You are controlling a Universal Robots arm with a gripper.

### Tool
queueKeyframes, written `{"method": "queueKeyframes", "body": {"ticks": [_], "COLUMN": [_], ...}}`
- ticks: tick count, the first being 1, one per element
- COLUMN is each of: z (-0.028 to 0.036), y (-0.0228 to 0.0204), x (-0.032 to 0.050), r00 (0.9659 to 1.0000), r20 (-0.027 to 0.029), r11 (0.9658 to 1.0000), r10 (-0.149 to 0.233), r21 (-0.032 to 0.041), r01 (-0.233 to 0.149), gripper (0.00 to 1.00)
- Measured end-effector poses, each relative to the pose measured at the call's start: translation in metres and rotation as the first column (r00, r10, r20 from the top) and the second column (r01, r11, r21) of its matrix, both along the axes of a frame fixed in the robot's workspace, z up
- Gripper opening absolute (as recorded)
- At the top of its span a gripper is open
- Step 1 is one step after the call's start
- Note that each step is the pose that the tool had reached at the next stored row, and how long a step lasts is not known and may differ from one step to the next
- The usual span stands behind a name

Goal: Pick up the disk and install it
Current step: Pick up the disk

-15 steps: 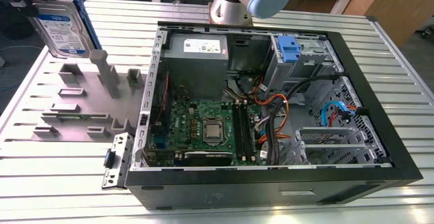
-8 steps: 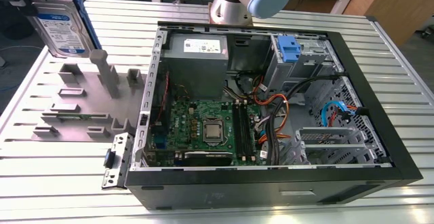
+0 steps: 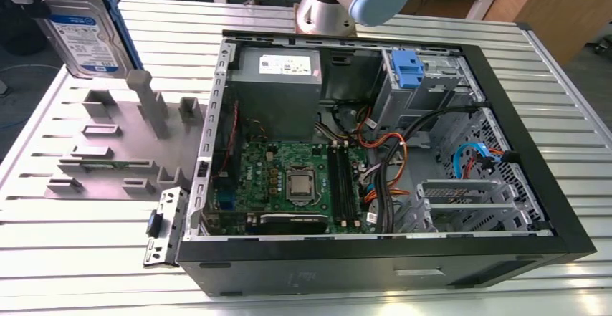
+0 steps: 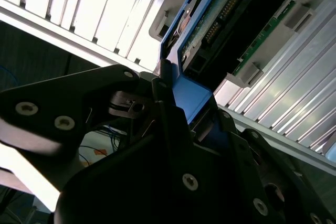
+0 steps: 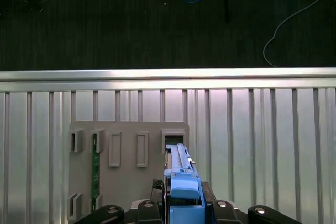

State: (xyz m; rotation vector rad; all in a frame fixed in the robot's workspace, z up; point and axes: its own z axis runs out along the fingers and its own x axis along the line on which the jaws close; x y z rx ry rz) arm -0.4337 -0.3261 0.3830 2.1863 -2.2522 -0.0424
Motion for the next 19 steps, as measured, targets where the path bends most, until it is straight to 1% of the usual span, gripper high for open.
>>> {"method": "queueKeyframes", "body": {"ticks": [19], "z": [0.0037], "y": [0.0], "x": [0.0], "r00": [1.0], "r20": [0.0], "r11": [1.0], "r10": [0.0], "r21": [0.0], "r01": [0.0], "gripper": [0.36]}}
